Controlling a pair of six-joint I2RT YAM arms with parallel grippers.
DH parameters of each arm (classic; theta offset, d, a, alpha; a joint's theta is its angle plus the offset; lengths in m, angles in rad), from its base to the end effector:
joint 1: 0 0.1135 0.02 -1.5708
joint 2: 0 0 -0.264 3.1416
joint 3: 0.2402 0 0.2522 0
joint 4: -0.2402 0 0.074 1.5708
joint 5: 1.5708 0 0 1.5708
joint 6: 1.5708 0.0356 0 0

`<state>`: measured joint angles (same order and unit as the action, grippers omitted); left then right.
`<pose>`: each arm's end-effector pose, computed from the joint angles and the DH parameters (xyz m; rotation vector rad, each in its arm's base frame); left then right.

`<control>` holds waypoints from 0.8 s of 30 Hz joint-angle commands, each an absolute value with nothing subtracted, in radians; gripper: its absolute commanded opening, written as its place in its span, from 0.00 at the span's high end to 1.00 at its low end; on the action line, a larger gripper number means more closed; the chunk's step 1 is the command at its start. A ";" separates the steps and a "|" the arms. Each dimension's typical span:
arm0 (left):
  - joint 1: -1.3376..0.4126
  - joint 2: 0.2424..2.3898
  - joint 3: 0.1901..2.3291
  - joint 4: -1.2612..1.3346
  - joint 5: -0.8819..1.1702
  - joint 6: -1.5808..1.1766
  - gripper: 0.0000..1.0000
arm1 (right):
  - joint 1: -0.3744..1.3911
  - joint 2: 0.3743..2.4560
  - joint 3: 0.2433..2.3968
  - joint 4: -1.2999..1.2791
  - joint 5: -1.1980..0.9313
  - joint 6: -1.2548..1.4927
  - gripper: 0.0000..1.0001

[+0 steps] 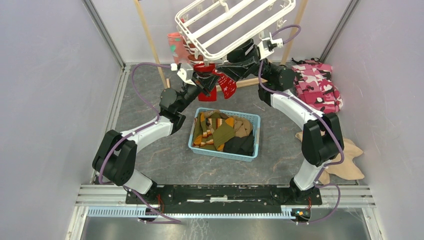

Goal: Clip the socks to the hanger
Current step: Open the clamp at the hanger.

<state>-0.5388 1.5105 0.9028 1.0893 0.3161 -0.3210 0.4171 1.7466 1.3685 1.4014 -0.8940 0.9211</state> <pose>0.2819 -0.1814 0.3364 0.4165 1.0861 -0.9370 0.3235 0.1737 0.4210 -0.7906 0.7851 1.4558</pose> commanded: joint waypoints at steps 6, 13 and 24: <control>-0.534 1.463 0.916 1.115 0.315 -0.299 0.98 | 0.418 1.743 1.419 1.462 -0.910 0.964 0.61; -0.534 1.454 0.908 1.115 0.315 -0.300 0.98 | 0.419 1.732 1.414 1.426 -0.904 0.941 0.77; -0.535 1.419 0.849 1.124 0.377 -0.341 0.98 | 0.418 1.724 1.413 1.388 -0.890 0.914 0.81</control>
